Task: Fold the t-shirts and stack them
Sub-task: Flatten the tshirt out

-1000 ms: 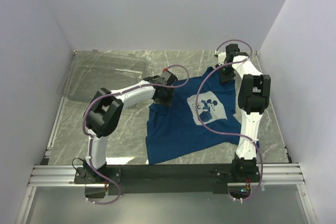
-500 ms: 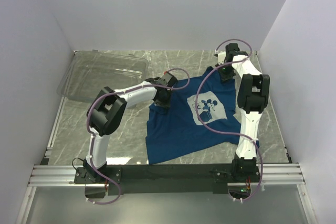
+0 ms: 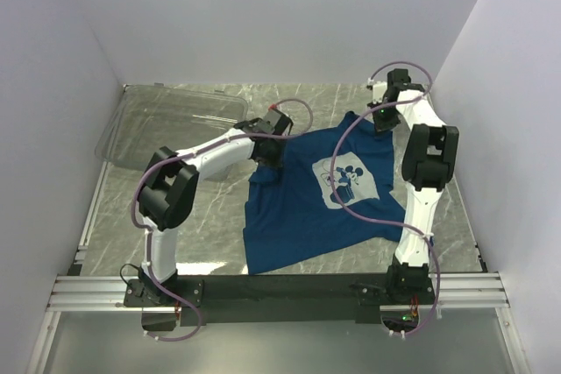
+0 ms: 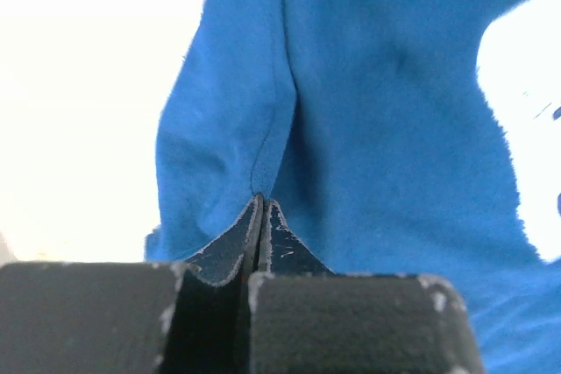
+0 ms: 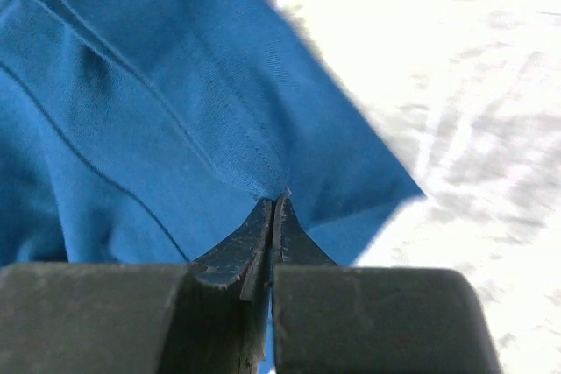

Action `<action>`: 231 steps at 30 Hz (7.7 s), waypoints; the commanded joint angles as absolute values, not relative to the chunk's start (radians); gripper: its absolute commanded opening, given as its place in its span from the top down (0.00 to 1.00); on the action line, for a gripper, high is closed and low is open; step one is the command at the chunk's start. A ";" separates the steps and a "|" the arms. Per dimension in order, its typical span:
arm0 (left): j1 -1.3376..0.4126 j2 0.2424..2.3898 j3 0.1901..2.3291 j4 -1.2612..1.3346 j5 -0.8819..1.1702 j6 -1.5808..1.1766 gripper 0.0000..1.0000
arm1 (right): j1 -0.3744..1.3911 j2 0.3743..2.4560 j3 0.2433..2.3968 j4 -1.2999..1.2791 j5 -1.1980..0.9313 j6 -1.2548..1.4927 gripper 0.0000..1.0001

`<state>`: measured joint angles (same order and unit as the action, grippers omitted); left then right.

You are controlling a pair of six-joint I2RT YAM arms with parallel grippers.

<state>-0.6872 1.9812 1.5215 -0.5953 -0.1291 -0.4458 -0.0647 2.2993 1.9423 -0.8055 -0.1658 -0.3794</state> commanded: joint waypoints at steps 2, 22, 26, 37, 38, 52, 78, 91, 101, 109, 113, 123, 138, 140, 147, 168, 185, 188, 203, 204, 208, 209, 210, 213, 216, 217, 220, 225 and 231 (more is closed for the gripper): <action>-0.635 1.916 1.589 -0.575 -0.144 -0.417 1.00 | -0.087 2.155 1.944 -0.798 -0.216 -0.376 1.00; -0.434 2.287 2.137 -0.505 -0.169 -0.416 1.00 | -0.118 2.114 1.974 -0.560 -0.091 -0.192 1.00; -0.426 2.339 2.204 -0.505 -0.204 -0.423 1.00 | -0.141 2.094 1.927 -0.489 -0.023 -0.138 1.00; -0.417 2.453 2.281 -0.465 -0.244 -0.431 1.00 | -0.204 2.042 1.796 -0.344 0.060 -0.078 1.00; -0.417 2.457 2.280 -0.459 -0.251 -0.434 1.00 | -0.207 2.036 1.786 -0.335 0.066 -0.074 1.00; -0.417 2.511 2.299 -0.417 -0.328 -0.466 1.00 | -0.247 1.996 1.733 -0.222 0.106 -0.037 1.00; -0.411 2.549 2.367 -0.360 -0.304 -0.503 0.84 | -0.226 2.207 2.075 -0.325 0.087 -0.025 0.98; -0.437 2.226 2.222 -0.229 -0.195 -0.416 0.37 | -0.204 1.992 1.887 -0.420 -0.161 -0.259 0.33; -0.517 1.544 1.301 -0.129 -0.060 -0.442 0.30 | -0.241 1.583 1.289 -0.891 -0.523 -0.860 0.31; -0.584 1.089 0.783 -0.209 -0.008 -0.715 0.28 | -0.308 1.319 0.954 -0.986 -0.423 -0.905 0.31; -0.588 1.025 0.611 -0.157 0.006 -0.804 0.30 | -0.308 1.270 0.855 -0.982 -0.390 -0.913 0.31; -0.614 1.262 0.584 -0.086 0.029 -0.887 0.41 | -0.308 1.259 0.764 -0.937 -0.345 -0.882 0.32; -0.670 1.371 0.577 -0.080 0.005 -0.911 0.48 | -0.255 1.410 0.776 -0.824 -0.259 -0.778 0.38; -0.672 1.385 0.577 -0.069 0.003 -0.914 0.52 | -0.244 1.419 0.770 -0.804 -0.241 -0.750 0.41; -0.672 1.387 0.591 -0.055 0.003 -0.907 0.83 | -0.238 1.402 0.850 -0.885 -0.270 -0.741 0.94; -0.672 1.310 0.646 -0.127 -0.071 -0.853 1.00 | -0.140 1.571 1.266 -1.115 -0.549 -0.642 1.00; -0.672 1.246 0.607 -0.187 -0.051 -0.870 1.00 | 0.118 1.430 1.062 -1.229 -0.396 -0.891 1.00; -0.672 1.235 0.607 -0.195 -0.054 -0.874 1.00 | 0.163 1.437 1.060 -1.207 -0.399 -0.873 1.00; -0.660 1.183 0.621 -0.264 -0.097 -0.884 1.00 | 0.400 1.681 1.371 -1.148 -0.428 -0.652 0.99; -0.660 1.183 0.620 -0.264 -0.095 -0.884 1.00 | 0.434 1.699 1.387 -1.144 -0.429 -0.640 0.87; -0.653 1.183 0.609 -0.268 -0.089 -0.879 1.00 | 0.477 1.733 1.411 -1.147 -0.446 -0.618 0.53; -0.650 1.181 0.606 -0.270 -0.095 -0.879 1.00 | 0.463 1.723 1.407 -1.144 -0.422 -0.615 0.50; -0.649 1.178 0.603 -0.275 -0.097 -0.880 1.00 | 0.450 1.709 1.396 -1.144 -0.408 -0.618 0.45; -0.646 1.169 0.584 -0.261 -0.094 -0.890 1.00 | 0.314 1.649 1.388 -1.149 -0.414 -0.607 0.43; -0.640 1.170 0.578 -0.258 -0.087 -0.894 1.00 | 0.145 1.623 1.369 -1.154 -0.416 -0.572 0.44; -0.640 1.170 0.577 -0.253 -0.086 -0.894 1.00 | 0.111 1.603 1.346 -1.141 -0.404 -0.560 0.44; -0.638 1.172 0.577 -0.247 -0.080 -0.893 1.00 | -0.017 1.588 1.253 -1.063 -0.323 -0.480 0.46; -0.635 1.184 0.586 -0.238 -0.069 -0.887 1.00 | -0.161 1.647 1.210 -0.967 -0.292 -0.373 0.50; -0.635 1.197 0.597 -0.247 -0.075 -0.876 1.00 | -0.190 1.813 1.285 -0.901 -0.307 -0.249 0.55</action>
